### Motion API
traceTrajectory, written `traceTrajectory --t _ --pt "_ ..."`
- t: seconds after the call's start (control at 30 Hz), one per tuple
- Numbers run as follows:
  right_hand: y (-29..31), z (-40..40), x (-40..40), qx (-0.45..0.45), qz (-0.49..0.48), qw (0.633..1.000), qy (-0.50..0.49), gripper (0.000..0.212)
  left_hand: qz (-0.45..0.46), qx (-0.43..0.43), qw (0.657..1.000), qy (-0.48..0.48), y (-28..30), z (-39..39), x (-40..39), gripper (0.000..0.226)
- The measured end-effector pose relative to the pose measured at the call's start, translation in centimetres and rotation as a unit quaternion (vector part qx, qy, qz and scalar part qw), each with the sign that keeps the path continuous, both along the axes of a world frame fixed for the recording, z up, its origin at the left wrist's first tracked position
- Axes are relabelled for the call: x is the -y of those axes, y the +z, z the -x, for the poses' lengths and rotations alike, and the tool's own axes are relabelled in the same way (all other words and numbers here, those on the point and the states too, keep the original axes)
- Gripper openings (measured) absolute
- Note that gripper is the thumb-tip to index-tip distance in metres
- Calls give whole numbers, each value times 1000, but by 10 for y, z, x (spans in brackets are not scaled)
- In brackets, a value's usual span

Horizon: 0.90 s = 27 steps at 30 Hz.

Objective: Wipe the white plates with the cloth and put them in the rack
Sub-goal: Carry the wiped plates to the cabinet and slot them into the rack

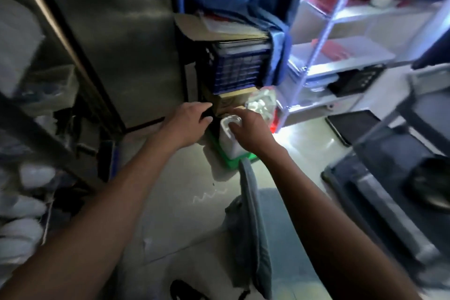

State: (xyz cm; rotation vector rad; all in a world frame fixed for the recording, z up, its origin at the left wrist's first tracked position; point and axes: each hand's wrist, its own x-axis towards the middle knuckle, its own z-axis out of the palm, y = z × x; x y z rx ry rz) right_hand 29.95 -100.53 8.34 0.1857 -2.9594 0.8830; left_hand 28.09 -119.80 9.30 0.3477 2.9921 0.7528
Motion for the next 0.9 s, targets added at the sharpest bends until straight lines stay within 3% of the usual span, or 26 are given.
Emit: traceTrajectory --t 0.27,0.4,0.53,0.67,0.9 --pt "-18 -129 -197 21 -22 988 -151 42 75 -4 983 -167 -3 -77 -206 38" --pt "-21 -201 -281 38 -19 980 -197 44 112 -6 972 -208 -3 -130 -295 46" --pt "-15 -273 -358 42 7 963 -265 43 94 -17 958 -271 -3 -178 -383 50" --pt "-7 -344 -422 47 27 943 -327 26 102 -21 932 -347 -2 -222 -467 51" --pt "-13 -429 -505 51 38 898 -436 45 75 -4 900 -429 1 -289 -576 49"
